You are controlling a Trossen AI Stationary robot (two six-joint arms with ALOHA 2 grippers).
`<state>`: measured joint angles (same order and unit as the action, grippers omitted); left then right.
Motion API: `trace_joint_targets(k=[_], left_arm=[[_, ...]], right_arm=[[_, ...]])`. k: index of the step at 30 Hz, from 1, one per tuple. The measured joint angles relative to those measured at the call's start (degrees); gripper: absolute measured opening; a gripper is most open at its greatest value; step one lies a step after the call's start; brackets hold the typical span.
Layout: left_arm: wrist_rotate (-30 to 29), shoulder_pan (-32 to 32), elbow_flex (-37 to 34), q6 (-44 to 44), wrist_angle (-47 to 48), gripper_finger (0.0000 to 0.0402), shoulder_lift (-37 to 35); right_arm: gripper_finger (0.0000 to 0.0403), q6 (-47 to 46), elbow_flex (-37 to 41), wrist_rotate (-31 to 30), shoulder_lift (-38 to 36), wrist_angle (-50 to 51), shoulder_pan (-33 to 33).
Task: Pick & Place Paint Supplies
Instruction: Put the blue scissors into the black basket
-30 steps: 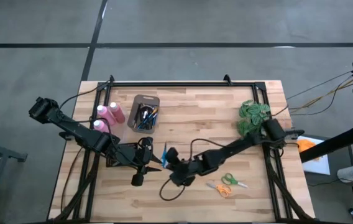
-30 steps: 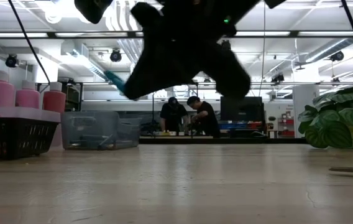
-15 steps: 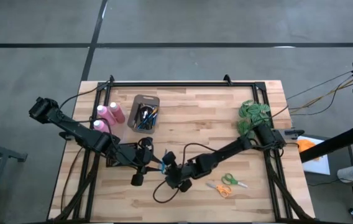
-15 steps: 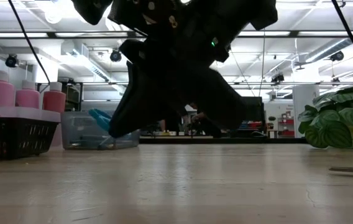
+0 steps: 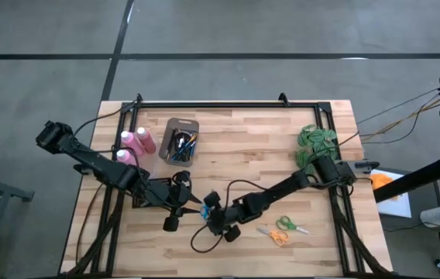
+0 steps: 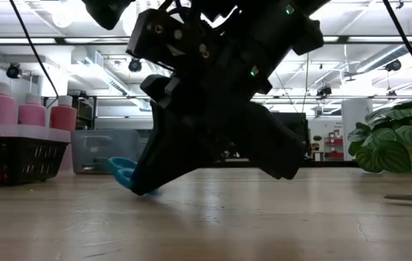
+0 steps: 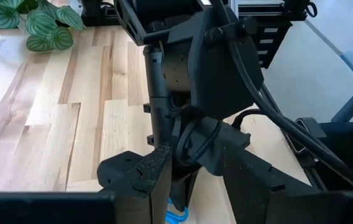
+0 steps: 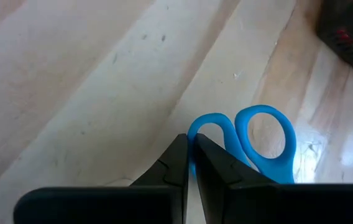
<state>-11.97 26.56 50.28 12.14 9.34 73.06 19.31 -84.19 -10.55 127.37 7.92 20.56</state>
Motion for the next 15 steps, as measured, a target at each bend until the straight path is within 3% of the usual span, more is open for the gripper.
trace_joint_targets(k=[10, 15], left_arm=[[0.00, 0.00, 0.00, -0.04, 0.00, 0.0141, 0.00], [0.00, 0.00, 0.00, -0.13, 0.00, 0.0141, 0.00]], right_arm=[[0.0020, 0.34, -0.03, 0.26, 0.53, -0.39, 0.02], [0.0055, -0.13, 0.03, 0.33, 0.53, -1.02, 0.02]])
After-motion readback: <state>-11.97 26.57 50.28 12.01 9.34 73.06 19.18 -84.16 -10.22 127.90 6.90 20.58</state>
